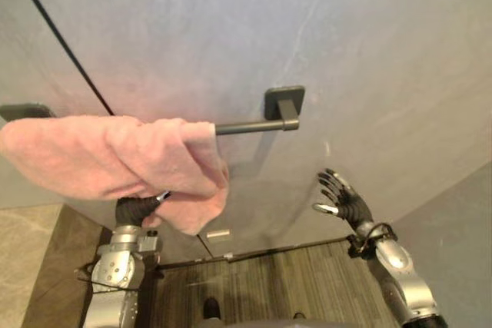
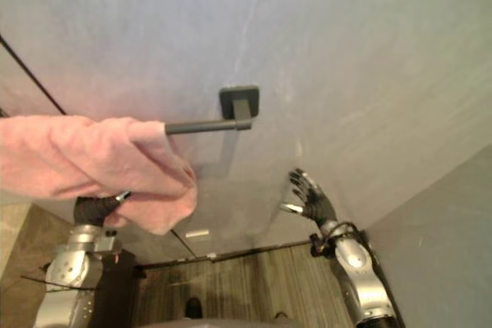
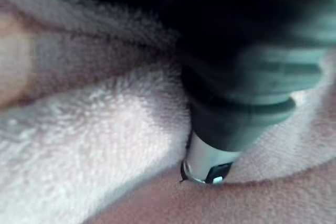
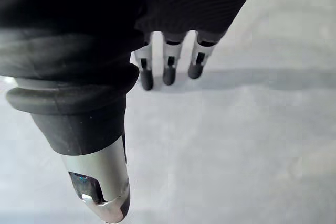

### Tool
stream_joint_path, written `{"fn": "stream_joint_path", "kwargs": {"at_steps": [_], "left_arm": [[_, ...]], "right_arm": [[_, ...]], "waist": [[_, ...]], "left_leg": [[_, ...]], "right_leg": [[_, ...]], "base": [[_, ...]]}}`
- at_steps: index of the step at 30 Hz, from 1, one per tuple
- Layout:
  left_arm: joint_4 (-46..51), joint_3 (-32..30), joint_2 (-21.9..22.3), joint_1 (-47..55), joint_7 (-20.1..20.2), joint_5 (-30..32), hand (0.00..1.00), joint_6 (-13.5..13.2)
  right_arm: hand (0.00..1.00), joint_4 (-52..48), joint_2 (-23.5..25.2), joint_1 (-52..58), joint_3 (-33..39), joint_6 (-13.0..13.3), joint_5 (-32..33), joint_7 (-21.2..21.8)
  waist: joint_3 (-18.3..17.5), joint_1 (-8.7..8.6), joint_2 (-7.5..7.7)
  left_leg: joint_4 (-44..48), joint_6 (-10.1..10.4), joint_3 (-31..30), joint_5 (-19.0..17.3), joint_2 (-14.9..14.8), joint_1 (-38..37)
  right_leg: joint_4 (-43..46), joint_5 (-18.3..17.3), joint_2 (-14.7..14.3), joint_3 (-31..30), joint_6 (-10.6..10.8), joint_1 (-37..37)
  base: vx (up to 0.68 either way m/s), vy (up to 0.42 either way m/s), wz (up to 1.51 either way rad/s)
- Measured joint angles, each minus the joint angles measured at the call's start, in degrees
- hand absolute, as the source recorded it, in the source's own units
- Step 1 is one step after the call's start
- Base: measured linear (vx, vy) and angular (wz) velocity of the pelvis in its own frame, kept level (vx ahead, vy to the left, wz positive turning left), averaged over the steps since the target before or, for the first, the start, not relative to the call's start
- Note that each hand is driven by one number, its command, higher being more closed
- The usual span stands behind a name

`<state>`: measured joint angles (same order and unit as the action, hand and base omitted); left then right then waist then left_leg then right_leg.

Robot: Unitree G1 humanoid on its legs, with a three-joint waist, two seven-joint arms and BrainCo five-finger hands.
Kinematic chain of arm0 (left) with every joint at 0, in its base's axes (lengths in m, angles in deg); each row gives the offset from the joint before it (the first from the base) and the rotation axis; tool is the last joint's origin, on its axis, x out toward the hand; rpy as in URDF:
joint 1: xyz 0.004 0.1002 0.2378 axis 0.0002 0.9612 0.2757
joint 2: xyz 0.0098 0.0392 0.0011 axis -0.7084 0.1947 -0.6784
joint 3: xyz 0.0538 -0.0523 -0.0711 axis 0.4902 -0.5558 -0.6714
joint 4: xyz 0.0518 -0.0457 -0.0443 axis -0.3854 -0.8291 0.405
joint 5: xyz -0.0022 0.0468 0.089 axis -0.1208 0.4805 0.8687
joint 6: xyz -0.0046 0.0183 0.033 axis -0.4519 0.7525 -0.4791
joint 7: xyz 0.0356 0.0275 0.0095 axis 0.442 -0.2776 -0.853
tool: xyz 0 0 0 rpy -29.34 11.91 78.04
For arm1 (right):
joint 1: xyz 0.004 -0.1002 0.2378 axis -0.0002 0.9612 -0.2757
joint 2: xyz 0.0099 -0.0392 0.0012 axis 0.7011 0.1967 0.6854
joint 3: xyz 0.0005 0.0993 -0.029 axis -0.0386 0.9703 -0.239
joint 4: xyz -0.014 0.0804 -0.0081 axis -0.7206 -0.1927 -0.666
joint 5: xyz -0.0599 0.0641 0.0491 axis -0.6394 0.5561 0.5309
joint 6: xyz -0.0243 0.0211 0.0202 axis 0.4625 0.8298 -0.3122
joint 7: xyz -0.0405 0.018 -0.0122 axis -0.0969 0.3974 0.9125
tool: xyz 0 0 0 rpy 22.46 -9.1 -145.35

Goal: Organize washtable

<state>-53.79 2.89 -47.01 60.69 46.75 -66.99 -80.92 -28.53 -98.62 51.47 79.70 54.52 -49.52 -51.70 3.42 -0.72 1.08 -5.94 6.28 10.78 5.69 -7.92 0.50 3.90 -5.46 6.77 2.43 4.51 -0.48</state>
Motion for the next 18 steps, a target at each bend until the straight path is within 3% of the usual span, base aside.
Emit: {"fn": "stream_joint_path", "kwargs": {"at_steps": [8, 11, 18], "left_arm": [[-0.01, 0.68, 0.03, -0.95, -0.07, 0.0, 1.0, -0.71], [-0.02, 2.09, 0.06, -2.03, -0.04, -0.01, 1.0, -0.74], [-0.52, 2.36, 1.1, -2.72, -0.12, -0.03, 1.0, -0.76]], "right_arm": [[0.0, -4.28, -2.88, -9.69, -8.95, 1.54, 1.44, 2.46], [0.0, -6.35, -2.44, -16.45, -14.89, 2.48, 1.76, 4.02], [0.0, -6.47, -1.32, -23.27, -21.45, 2.9, 2.59, 5.03]], "waist": [[-0.19, 0.46, 0.34], [-0.23, 1.38, 0.4], [-0.28, 1.7, 0.44]], "left_leg": [[0.35, -0.02, 0.04, 0.95, -0.07, 0.52], [0.33, -0.03, -0.04, 0.99, -0.09, 0.45], [-0.02, -0.15, -1.26, 1.39, -0.06, 0.51]], "right_leg": [[-0.34, 1.15, -0.15, -0.41, 0.83, 0.06], [-0.17, 1.17, -0.18, -0.38, 0.8, 0.02], [-0.01, 1.14, -0.17, 0.64, 0.78, -0.21]], "base": [[0.03, 0.0, -0.02], [0.0, 0.0, 0.0], [-0.04, 0.002, 0.08]]}}
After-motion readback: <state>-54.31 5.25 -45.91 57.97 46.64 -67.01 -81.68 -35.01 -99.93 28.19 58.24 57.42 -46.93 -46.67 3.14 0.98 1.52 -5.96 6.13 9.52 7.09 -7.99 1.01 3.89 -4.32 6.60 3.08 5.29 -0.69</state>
